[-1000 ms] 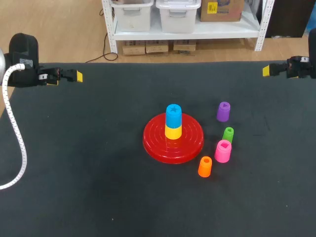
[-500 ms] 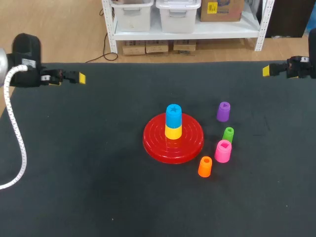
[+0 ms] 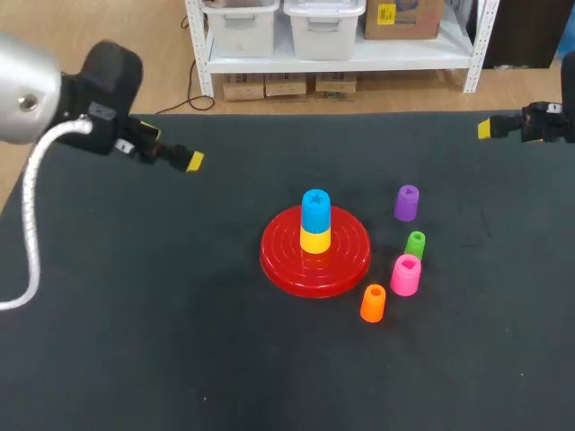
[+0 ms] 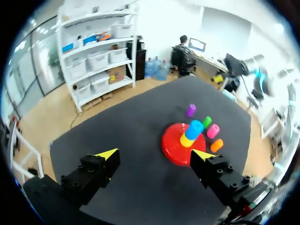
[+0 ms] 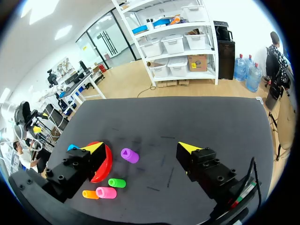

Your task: Pick up and stack the cylinders on the red base in this order: pink,purple,orange,green

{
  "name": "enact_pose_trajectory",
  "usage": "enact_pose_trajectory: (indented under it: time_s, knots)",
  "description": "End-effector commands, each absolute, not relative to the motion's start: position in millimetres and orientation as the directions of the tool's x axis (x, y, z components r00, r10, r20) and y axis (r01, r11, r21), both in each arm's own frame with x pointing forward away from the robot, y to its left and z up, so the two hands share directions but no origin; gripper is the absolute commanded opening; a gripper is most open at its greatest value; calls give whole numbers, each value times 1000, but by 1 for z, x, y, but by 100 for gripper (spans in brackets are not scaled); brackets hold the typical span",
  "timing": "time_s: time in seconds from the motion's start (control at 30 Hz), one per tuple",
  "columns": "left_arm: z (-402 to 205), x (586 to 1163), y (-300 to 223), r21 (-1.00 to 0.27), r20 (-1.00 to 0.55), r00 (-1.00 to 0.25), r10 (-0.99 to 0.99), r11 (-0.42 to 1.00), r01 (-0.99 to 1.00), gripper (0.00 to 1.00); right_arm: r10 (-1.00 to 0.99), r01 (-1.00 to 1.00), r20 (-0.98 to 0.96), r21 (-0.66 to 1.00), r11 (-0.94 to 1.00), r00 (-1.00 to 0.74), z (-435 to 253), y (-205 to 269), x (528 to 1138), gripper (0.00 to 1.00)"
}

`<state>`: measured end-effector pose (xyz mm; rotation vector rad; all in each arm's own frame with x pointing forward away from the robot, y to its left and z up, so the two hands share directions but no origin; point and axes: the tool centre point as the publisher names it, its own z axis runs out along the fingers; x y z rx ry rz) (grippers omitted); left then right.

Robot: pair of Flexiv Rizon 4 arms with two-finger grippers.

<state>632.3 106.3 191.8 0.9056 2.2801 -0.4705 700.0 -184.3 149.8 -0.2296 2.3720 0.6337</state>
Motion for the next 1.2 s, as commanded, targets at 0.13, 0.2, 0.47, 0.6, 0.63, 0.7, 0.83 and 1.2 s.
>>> enact_pose_trajectory:
  time_s: [0.13,0.2,0.47,0.6,0.63,0.7,0.83,1.2]
  knots:
    - [198,603,151,-30,-794,-271,544,411,911,100,1,-320,-644,382,867,-765,150,-184,700,100]
    - [199,600,153,-25,-794,-264,547,406,914,100,1,-320,-644,382,867,-765,150,-184,700,100]
    - [199,598,154,-25,-788,-235,569,352,936,100,1,-320,-644,382,867,-765,150,-184,700,100]
    - [197,597,157,-37,-779,-254,574,363,931,100,1,-320,-644,382,867,-765,150,-184,700,100]
    - [196,597,157,-40,-777,-258,574,364,930,100,1,-320,-644,382,867,-765,150,-184,700,100]
    - [195,597,158,-39,-771,-260,582,365,930,100,1,-320,-644,382,867,-765,150,-184,700,100]
    - [192,597,159,-43,-752,-273,600,369,929,100,1,-320,-644,382,867,-765,150,-184,700,100]
    - [182,611,171,-31,-683,-326,654,419,907,100,1,-320,-644,382,867,-765,150,-184,700,100]
